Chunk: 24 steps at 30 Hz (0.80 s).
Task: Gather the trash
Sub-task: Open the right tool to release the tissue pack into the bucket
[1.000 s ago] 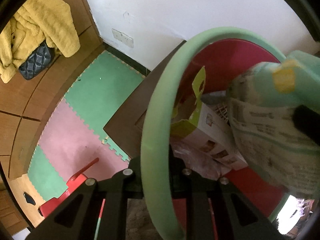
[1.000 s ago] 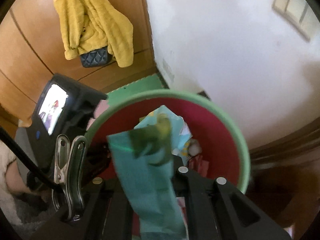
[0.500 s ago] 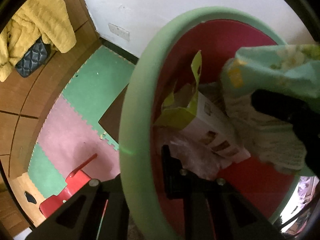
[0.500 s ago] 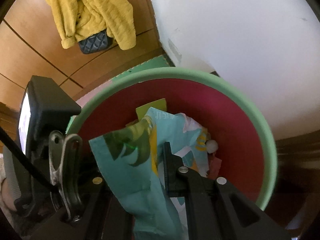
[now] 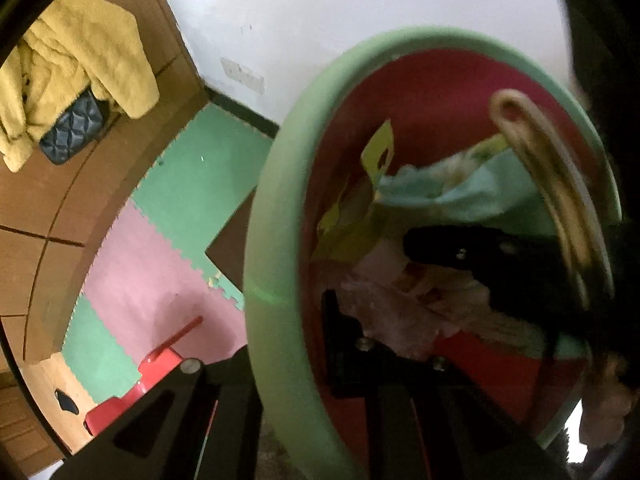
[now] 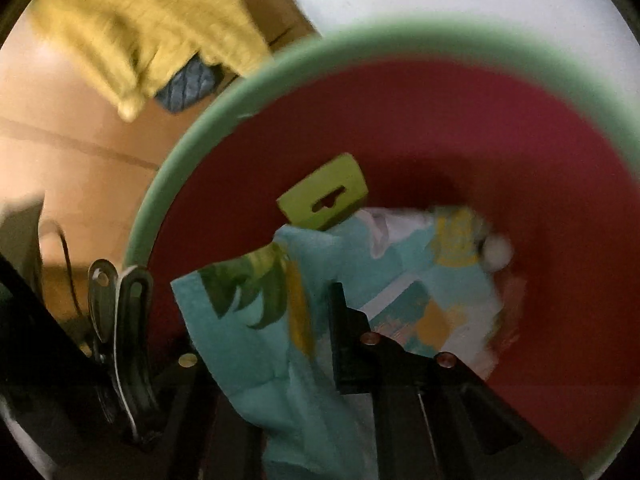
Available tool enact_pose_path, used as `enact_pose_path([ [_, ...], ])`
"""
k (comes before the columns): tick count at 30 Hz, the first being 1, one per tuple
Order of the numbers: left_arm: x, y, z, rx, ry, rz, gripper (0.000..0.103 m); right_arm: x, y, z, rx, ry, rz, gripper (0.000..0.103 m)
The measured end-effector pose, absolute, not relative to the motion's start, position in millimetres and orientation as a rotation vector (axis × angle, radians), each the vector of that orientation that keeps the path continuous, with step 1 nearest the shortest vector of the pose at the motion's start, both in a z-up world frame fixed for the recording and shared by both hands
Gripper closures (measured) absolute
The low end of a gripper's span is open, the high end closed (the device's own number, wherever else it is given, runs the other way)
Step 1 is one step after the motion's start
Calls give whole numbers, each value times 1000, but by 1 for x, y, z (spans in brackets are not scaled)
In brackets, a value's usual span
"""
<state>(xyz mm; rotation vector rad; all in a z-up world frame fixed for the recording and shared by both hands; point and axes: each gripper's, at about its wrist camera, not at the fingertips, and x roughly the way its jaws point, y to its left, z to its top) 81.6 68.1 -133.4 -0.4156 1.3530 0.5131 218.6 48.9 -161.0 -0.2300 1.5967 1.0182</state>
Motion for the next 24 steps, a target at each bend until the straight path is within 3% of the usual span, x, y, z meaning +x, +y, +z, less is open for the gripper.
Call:
enact_pose_path([
  [8,78,70,-131,-442,1356,496,95,230,35,-236,155,1967,861,92],
  [18,71,71,-132,-493,1376,433,92,205,76,-268,-225,1923,730,93],
  [24,72,67,-129,-479,1382,425,92,206,74,-268,-168,1959,708,92],
])
